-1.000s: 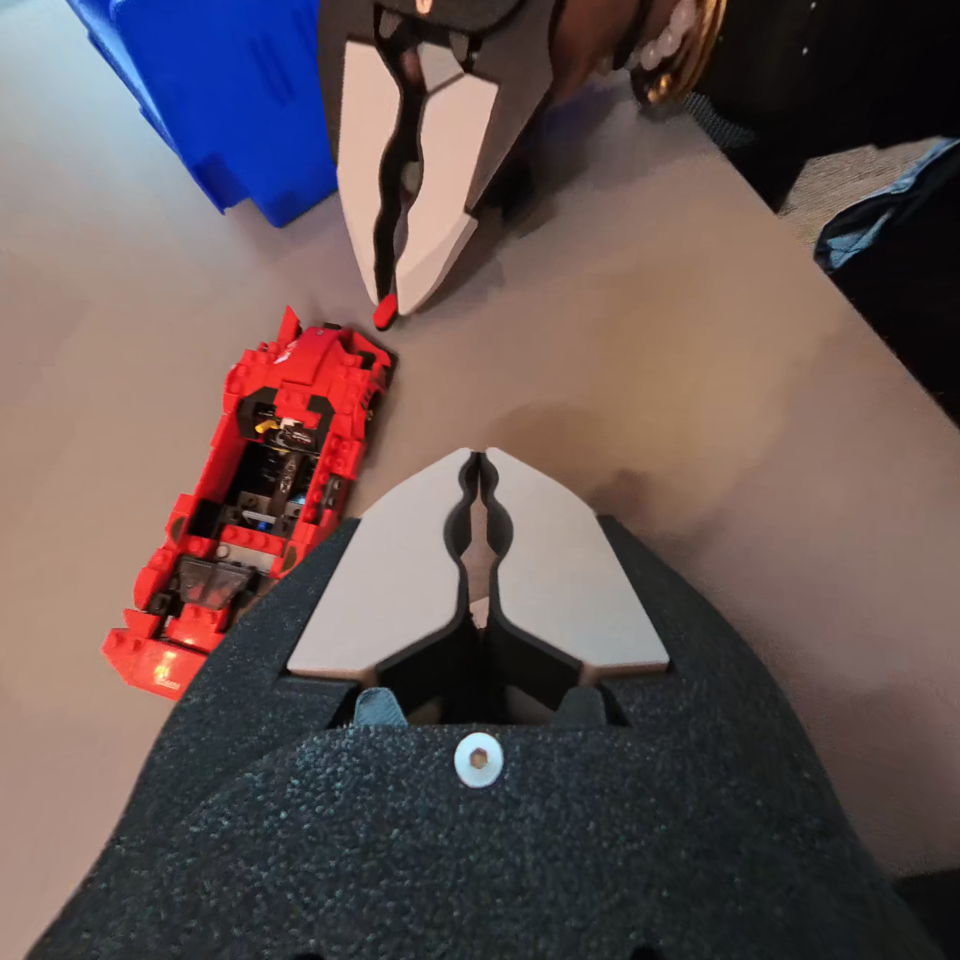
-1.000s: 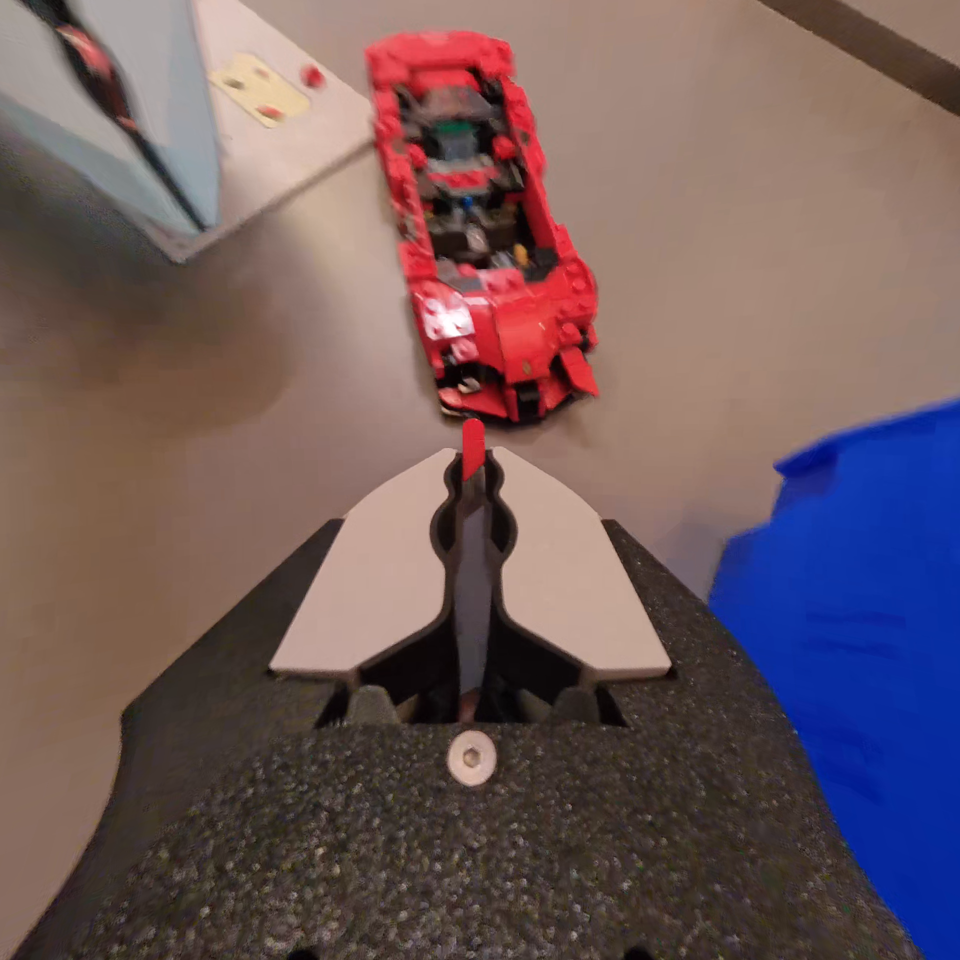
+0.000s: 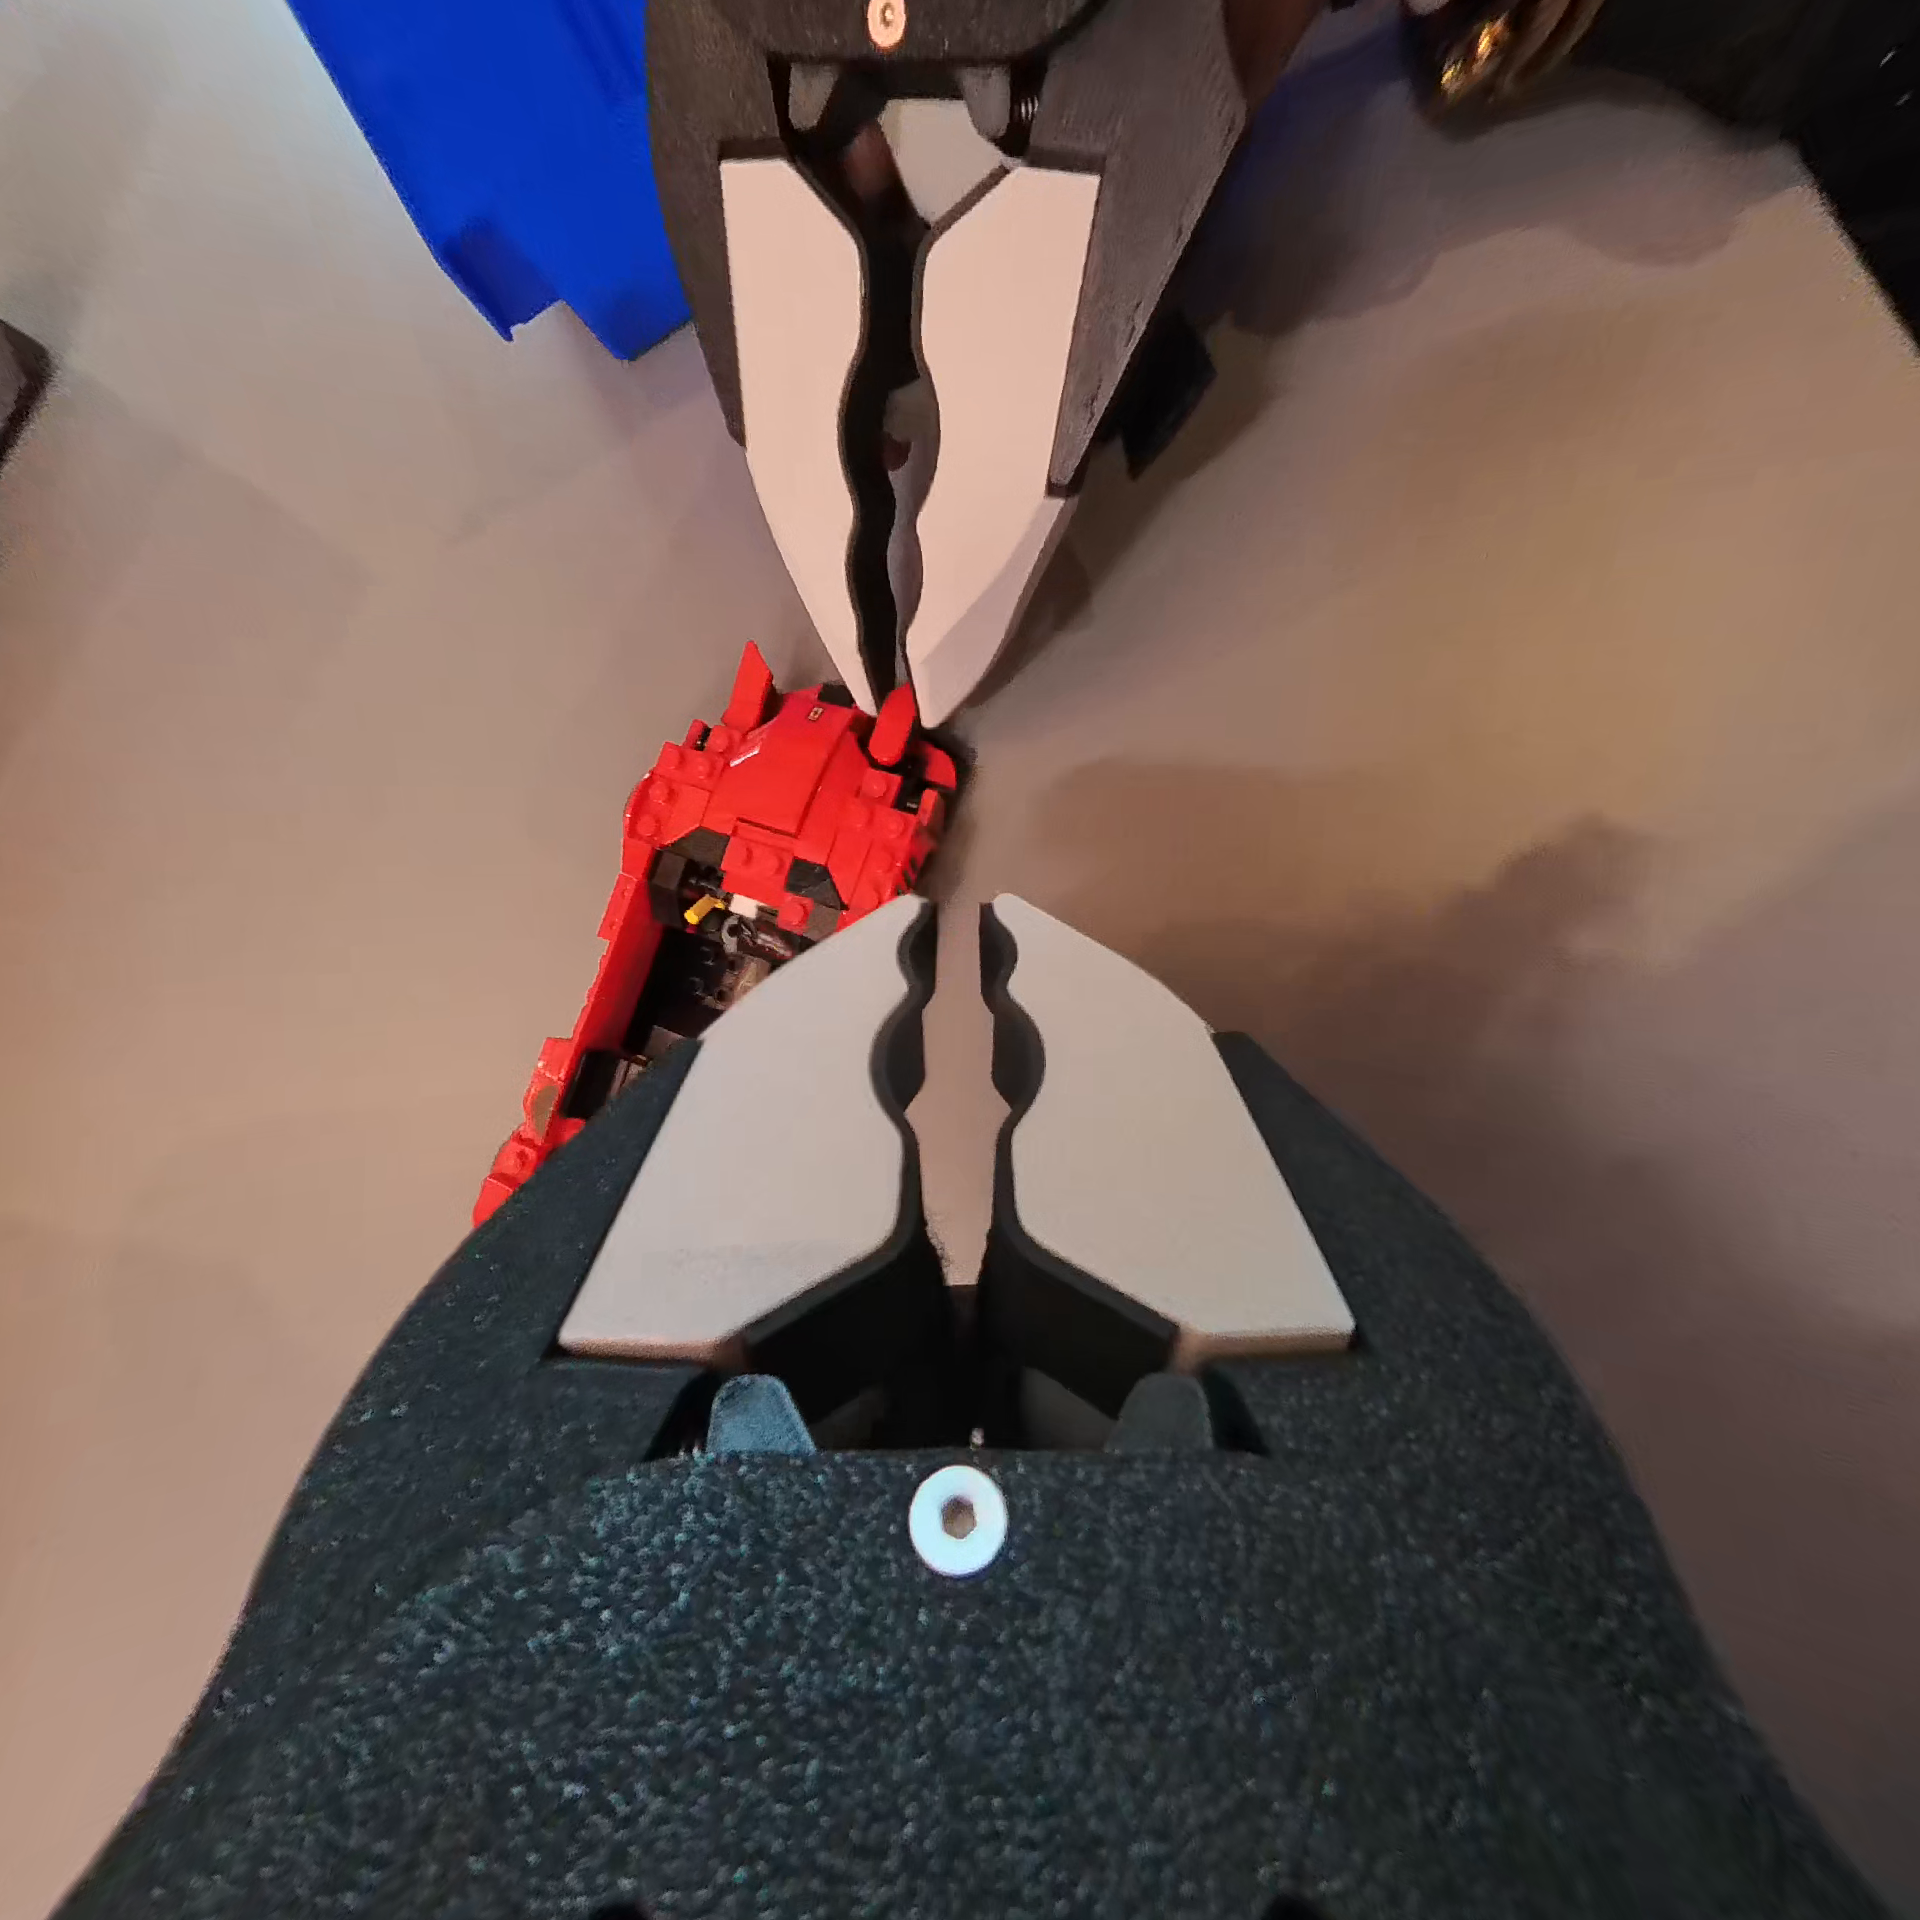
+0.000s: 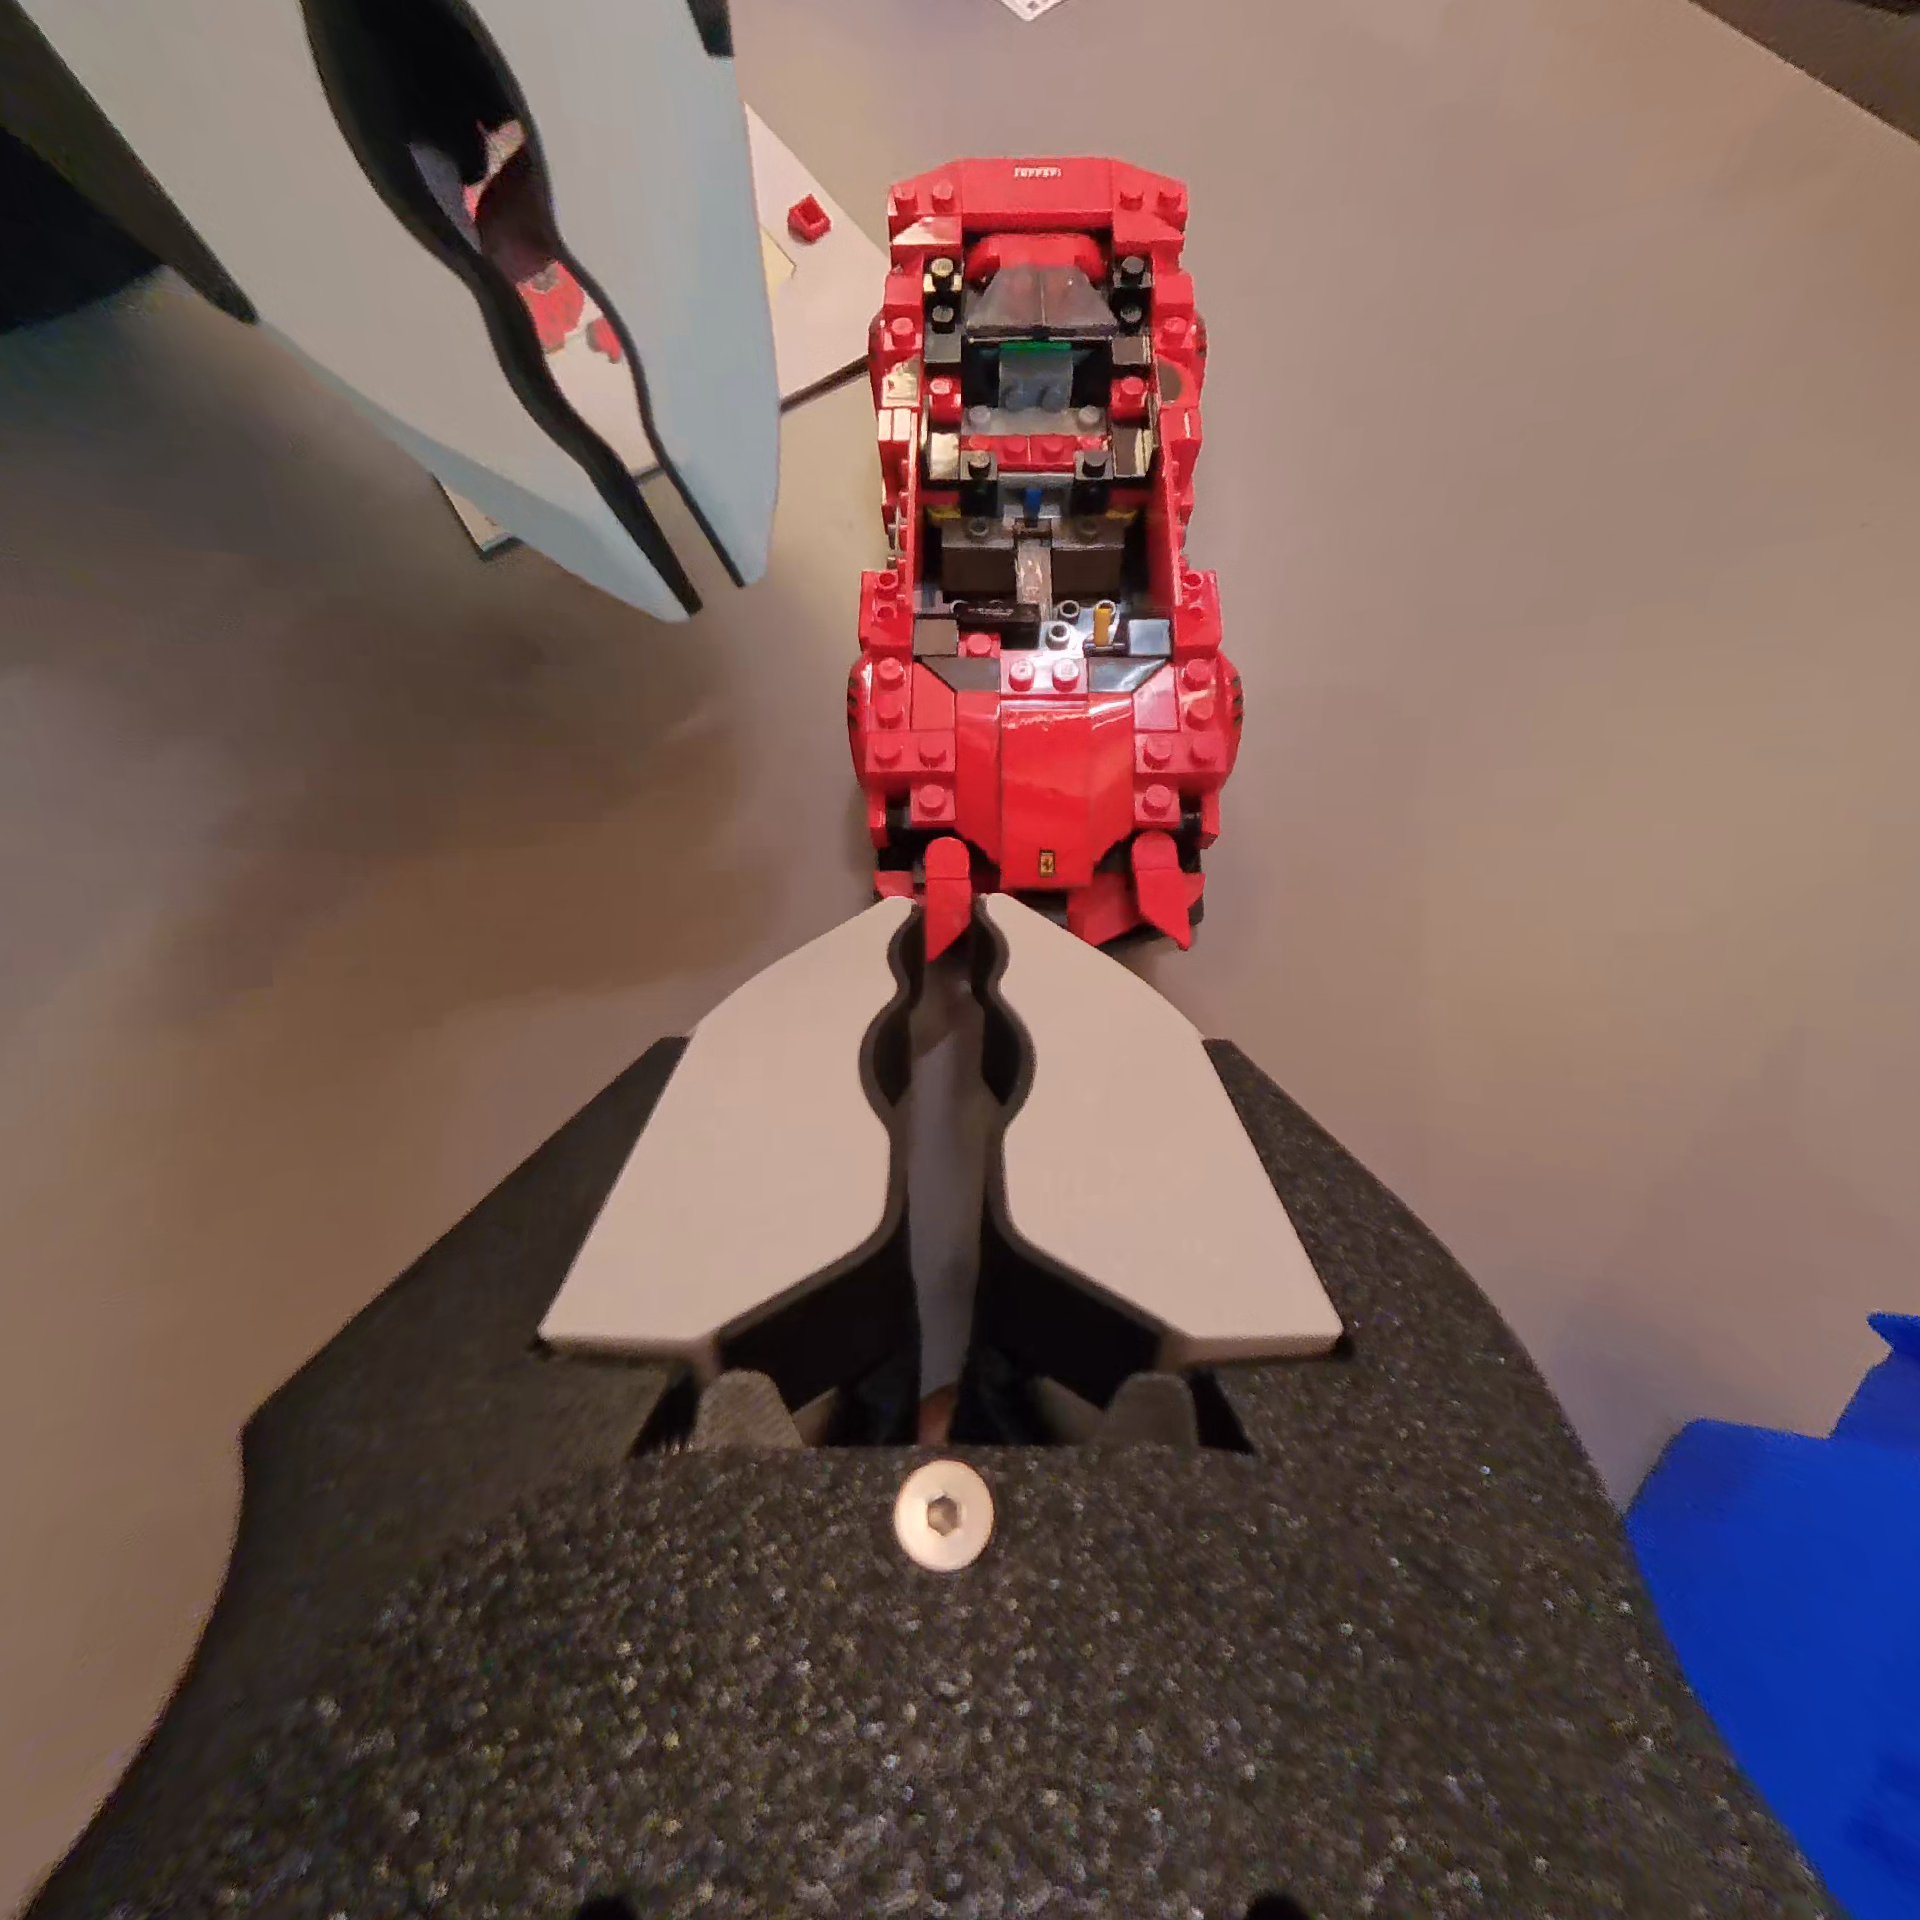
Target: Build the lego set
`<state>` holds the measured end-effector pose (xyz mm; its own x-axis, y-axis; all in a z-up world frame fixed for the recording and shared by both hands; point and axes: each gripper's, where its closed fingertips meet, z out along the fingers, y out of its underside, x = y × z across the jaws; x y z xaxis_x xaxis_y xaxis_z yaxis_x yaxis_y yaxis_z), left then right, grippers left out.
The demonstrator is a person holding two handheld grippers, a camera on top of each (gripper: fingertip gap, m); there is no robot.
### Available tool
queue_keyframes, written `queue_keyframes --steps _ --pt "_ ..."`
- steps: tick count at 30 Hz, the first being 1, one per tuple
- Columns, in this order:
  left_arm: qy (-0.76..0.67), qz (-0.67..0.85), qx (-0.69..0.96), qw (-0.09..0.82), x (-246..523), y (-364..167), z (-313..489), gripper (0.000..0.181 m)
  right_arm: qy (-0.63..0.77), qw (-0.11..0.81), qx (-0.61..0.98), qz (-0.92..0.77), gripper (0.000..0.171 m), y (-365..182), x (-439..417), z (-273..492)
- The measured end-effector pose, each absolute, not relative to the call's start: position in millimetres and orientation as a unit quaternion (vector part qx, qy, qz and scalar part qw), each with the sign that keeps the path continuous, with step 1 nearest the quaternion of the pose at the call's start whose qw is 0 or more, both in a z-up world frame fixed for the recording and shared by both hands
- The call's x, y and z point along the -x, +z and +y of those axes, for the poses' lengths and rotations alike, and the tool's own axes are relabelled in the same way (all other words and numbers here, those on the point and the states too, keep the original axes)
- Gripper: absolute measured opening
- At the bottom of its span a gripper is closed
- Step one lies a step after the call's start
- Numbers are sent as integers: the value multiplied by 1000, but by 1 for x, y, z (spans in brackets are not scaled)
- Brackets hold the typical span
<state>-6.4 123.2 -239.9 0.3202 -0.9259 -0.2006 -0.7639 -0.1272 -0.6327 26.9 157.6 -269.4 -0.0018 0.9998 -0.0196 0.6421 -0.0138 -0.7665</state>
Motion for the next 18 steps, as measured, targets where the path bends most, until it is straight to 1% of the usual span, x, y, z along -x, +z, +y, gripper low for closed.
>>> queue_keyframes --steps 3,7,12,14,18 --pt "-98 579 736 336 4 -243 128 7 303 289 641 -643 8 -270 -26 156" --pt "-79 587 730 340 -2 -246 136 2 299 291 642 -643 8 -270 -26 156" --pt "-77 587 730 340 -11 -247 146 0 296 291 641 -646 8 -270 -25 156" --pt "-86 570 742 342 -13 -245 153 0 295 290 641 -646 8 -271 -25 156" --pt "-147 532 768 326 -22 -243 157 0 295 290 642 -646 8 -271 -25 156"
